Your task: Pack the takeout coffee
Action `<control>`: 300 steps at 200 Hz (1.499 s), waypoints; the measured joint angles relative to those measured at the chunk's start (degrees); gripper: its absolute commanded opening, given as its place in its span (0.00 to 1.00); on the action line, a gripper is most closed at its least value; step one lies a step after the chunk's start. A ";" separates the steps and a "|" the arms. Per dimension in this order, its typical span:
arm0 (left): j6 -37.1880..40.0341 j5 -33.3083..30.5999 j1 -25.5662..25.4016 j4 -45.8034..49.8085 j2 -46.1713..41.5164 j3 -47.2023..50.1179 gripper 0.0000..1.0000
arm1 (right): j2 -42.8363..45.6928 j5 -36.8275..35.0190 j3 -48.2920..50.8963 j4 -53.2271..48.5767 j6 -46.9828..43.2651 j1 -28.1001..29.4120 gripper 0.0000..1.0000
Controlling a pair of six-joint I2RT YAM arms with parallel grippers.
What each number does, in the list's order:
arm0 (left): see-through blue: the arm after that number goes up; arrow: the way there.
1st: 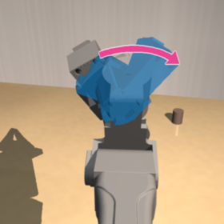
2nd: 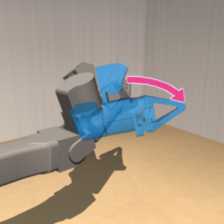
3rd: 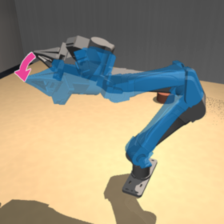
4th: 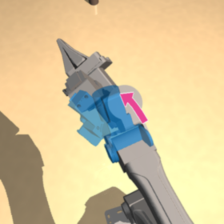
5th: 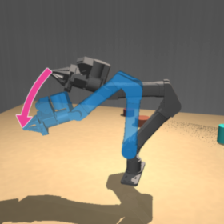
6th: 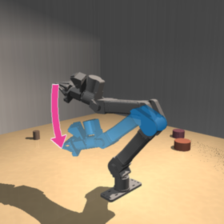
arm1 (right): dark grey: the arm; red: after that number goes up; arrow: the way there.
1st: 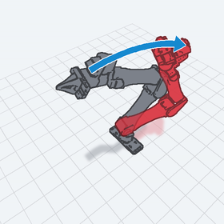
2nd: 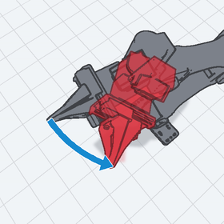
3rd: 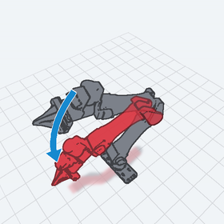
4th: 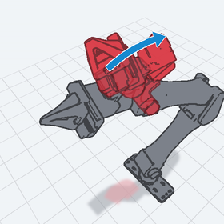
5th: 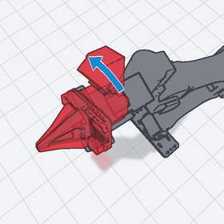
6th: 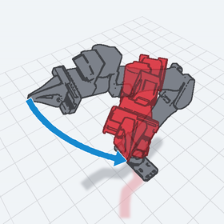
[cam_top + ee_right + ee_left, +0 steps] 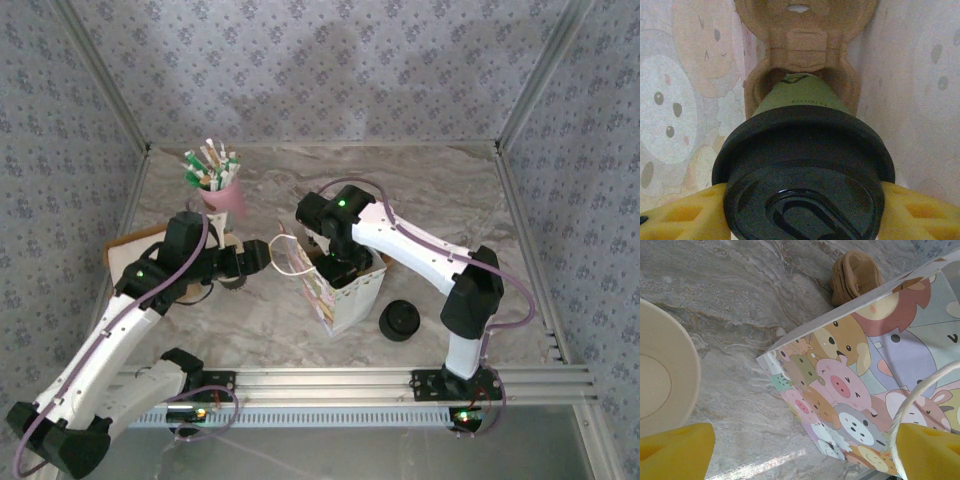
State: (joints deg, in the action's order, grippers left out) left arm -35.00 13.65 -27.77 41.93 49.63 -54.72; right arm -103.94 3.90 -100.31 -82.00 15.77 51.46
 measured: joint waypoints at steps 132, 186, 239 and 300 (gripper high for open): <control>0.00 0.00 0.00 -0.02 0.00 -0.02 0.93 | -0.55 0.52 1.49 1.05 -0.07 -1.36 0.64; 0.00 0.00 0.00 -0.02 0.00 -0.02 0.93 | -0.74 0.70 1.49 1.01 -0.24 -1.36 0.65; 0.00 0.00 0.00 -0.02 0.00 -0.02 0.93 | -1.25 0.92 1.49 0.98 -0.24 -1.36 0.65; 0.00 0.00 0.00 -0.04 0.00 -0.02 0.93 | -1.62 0.96 1.38 0.92 -0.42 -1.36 0.65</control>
State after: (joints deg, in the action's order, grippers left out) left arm -35.00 13.65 -27.77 41.89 49.63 -54.74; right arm -105.56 4.86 -98.94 -81.08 15.35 50.11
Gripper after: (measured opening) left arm 0.933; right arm 0.646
